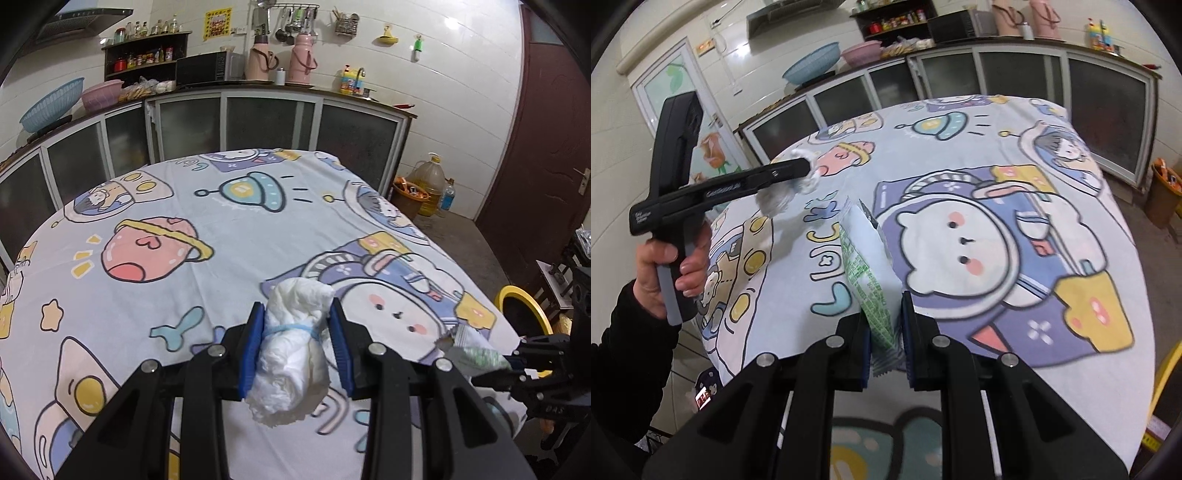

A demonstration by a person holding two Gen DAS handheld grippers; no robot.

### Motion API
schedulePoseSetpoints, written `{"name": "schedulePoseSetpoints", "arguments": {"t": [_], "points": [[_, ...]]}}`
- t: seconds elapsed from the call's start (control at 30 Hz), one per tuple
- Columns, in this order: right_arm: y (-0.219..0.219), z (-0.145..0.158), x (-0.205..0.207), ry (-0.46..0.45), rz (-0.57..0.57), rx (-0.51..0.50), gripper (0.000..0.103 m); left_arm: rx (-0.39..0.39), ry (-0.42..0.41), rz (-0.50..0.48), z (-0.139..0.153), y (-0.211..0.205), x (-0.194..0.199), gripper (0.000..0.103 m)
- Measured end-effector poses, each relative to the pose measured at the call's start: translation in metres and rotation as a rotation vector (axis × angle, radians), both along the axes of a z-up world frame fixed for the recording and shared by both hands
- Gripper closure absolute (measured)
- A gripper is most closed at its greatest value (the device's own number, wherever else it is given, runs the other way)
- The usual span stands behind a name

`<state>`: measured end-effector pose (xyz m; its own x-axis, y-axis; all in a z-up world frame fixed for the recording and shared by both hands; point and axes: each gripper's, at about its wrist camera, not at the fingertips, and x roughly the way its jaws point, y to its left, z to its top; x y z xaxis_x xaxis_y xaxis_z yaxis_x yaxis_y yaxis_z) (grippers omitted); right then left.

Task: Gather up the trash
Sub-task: 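Grasp the white tissue bundle with the left tool while the right tool grasps the green-and-white packet, then carry the tissue bundle and packet over the yellow-rimmed bin with both tools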

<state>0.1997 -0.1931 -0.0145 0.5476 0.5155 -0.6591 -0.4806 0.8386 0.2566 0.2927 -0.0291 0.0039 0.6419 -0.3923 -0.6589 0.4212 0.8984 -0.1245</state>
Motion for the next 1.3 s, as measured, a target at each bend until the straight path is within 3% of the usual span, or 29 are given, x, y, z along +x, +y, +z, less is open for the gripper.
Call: {"name": "schedulePoseSetpoints", "arguments": {"t": [0.37, 1.3], "points": [[-0.062, 0.003, -0.021, -0.016, -0.113, 0.039, 0.089, -0.006, -0.001, -0.104, 0.004, -0.058, -0.026, 0.070], [-0.242, 0.007, -0.078, -0.054, -0.504, 0.103, 0.089, -0.021, 0.007, -0.457, 0.009, -0.257, -0.086, 0.070]]}}
